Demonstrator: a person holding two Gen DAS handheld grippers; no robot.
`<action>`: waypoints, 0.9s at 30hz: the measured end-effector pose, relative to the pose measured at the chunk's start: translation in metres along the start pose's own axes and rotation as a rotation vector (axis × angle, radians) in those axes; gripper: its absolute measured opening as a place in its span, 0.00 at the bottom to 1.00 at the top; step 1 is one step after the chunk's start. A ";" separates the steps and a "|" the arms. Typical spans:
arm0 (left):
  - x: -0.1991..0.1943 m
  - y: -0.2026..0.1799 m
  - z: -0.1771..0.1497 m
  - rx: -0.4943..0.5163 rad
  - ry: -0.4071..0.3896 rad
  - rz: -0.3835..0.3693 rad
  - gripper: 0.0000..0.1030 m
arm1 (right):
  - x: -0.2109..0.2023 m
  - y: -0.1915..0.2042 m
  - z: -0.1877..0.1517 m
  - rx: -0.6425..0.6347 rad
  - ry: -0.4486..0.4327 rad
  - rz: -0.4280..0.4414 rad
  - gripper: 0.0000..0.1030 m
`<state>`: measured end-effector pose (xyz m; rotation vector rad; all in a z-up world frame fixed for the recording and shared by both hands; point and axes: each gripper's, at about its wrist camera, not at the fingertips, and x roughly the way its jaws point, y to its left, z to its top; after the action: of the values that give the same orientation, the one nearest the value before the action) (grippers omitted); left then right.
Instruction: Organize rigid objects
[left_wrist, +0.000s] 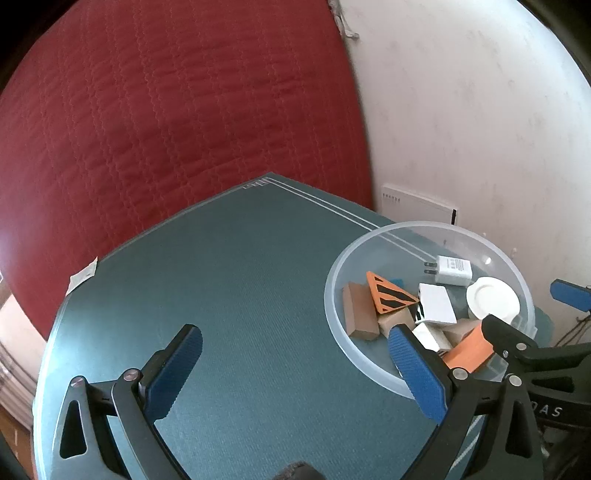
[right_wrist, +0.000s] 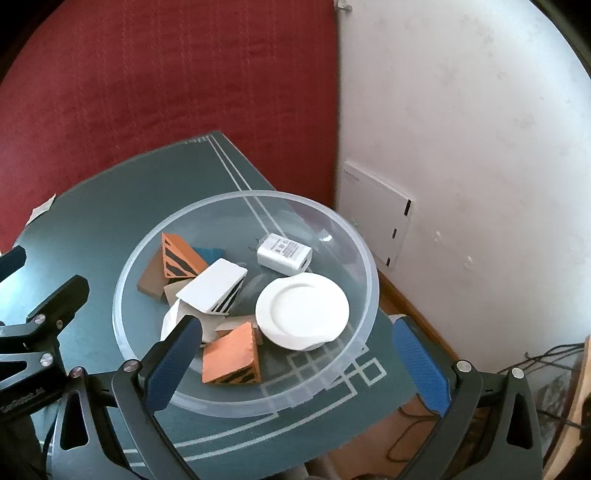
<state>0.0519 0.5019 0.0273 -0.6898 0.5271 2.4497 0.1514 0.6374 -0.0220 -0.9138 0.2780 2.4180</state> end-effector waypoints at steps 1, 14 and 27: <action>0.000 0.000 0.000 0.000 0.001 0.000 0.99 | 0.000 0.000 0.000 -0.001 0.002 -0.003 1.00; -0.001 -0.002 -0.004 0.000 0.015 -0.006 0.99 | -0.003 -0.004 -0.002 0.000 0.022 -0.015 1.00; -0.001 0.001 -0.009 0.013 0.016 -0.012 0.99 | -0.001 -0.006 -0.002 0.000 0.023 -0.016 1.00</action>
<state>0.0555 0.4965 0.0213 -0.7064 0.5431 2.4290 0.1563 0.6415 -0.0228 -0.9401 0.2783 2.3941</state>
